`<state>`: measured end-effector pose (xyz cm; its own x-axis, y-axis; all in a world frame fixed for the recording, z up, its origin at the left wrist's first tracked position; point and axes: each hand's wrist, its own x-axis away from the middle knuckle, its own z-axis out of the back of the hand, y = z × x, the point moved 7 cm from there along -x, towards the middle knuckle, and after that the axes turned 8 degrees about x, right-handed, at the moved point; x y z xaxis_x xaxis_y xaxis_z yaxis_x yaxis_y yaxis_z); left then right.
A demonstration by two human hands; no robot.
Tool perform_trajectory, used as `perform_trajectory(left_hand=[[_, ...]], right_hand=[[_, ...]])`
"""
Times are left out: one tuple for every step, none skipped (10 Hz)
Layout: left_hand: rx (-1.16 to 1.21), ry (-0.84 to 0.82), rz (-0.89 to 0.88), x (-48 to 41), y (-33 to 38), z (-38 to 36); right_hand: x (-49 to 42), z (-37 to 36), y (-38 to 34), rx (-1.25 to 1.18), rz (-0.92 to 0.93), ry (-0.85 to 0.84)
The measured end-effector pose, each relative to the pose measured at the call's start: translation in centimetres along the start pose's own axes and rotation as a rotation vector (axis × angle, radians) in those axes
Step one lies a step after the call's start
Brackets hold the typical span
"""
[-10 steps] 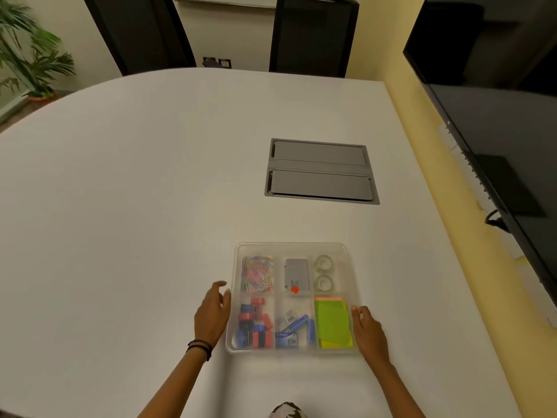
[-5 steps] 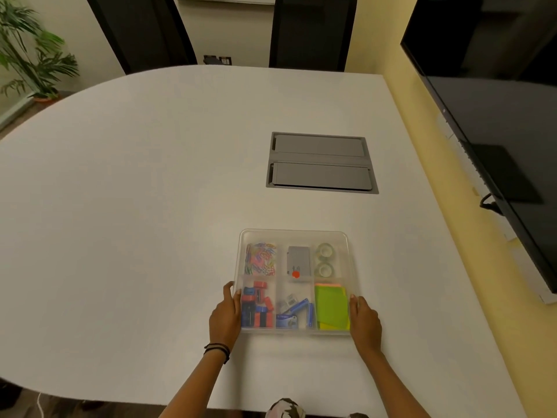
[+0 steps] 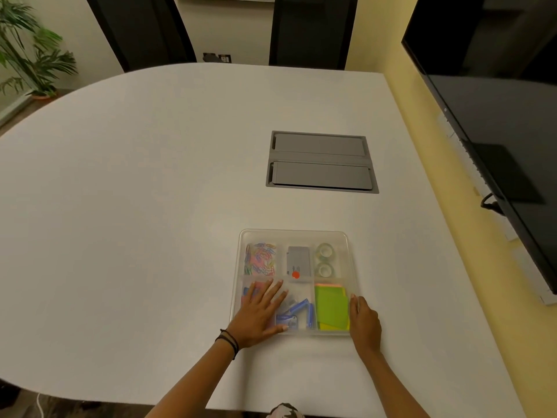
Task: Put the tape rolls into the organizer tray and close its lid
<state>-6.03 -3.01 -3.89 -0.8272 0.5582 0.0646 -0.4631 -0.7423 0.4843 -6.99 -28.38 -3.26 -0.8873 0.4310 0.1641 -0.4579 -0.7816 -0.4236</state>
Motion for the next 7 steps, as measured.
perform_trajectory(left_hand=[[-0.038, -0.016, 0.02, -0.8, 0.4, -0.5], [-0.032, -0.006, 0.025, -1.0, 0.4, -0.5], [-0.002, 0.009, 0.016, -1.0, 0.5, -0.3], [0.023, 0.016, 0.001, -1.2, 0.8, -0.1], [-0.028, 0.001, 0.015, -1.2, 1.1, 0.4], [-0.122, -0.064, 0.028, -1.1, 1.6, 1.0], [-0.009, -0.079, 0.056, -1.4, 1.2, 1.0]], right_hand=[[0.1, 0.0, 0.0, 0.007, -0.004, 0.017], [0.1, 0.2, -0.2, 0.02, 0.003, 0.038], [0.1, 0.2, -0.1, 0.048, 0.005, 0.043], [0.1, 0.1, -0.2, 0.083, 0.008, 0.015], [-0.2, -0.2, -0.1, 0.063, 0.029, -0.012], [-0.1, 0.7, -0.5, -0.05, -0.015, 0.011], [-1.0, 2.0, -1.9, -0.051, 0.051, 0.1]])
